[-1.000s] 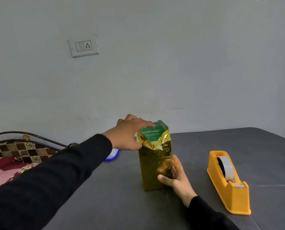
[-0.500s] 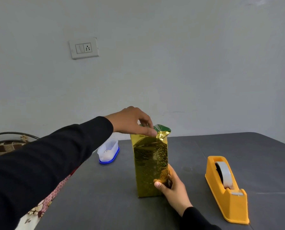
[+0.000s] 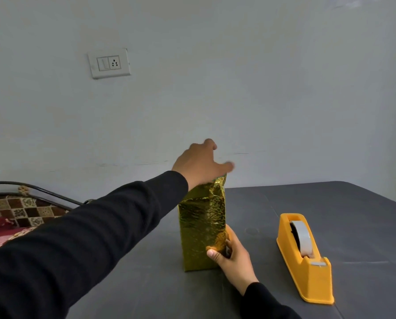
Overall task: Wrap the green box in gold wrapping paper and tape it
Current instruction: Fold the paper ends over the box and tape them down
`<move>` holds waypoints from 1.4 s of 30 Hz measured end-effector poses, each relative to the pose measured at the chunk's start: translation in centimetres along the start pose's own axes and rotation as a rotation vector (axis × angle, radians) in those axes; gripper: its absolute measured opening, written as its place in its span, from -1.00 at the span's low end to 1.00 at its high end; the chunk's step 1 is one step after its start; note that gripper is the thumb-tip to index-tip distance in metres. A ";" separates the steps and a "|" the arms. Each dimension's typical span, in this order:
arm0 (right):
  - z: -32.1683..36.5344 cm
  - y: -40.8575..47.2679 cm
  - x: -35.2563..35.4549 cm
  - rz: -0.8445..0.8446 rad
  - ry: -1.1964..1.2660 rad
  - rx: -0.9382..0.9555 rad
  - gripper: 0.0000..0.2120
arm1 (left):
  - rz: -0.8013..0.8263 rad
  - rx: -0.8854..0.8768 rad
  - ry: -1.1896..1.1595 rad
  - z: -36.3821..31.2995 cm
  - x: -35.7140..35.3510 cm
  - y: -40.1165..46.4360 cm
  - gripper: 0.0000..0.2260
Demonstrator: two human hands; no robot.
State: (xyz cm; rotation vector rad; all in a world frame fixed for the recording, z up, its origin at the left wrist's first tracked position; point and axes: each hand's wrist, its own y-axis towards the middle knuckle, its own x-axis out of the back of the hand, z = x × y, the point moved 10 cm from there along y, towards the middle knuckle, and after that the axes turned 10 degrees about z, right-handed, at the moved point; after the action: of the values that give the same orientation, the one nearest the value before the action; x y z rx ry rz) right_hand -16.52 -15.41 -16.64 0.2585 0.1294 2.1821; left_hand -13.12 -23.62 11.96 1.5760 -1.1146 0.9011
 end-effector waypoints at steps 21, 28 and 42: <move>-0.1 -0.1 0.0 -0.001 0.019 -0.016 -0.18 | 0.042 -0.043 -0.208 0.2 2.4 -0.5 -0.67; 0.3 -0.4 -0.1 0.005 0.006 -0.036 -0.18 | 0.229 -0.004 0.047 0.1 -1.7 -0.8 -0.31; 0.9 -0.6 -0.2 0.001 0.009 -0.044 -0.19 | 0.000 0.112 0.140 -1.0 -2.4 0.2 -0.65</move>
State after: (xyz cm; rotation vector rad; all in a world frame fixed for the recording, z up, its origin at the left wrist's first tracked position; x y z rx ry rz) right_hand -15.70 -15.23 -15.90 0.2237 0.0868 2.1851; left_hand -14.07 -22.12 10.01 1.5763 -0.9797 1.0728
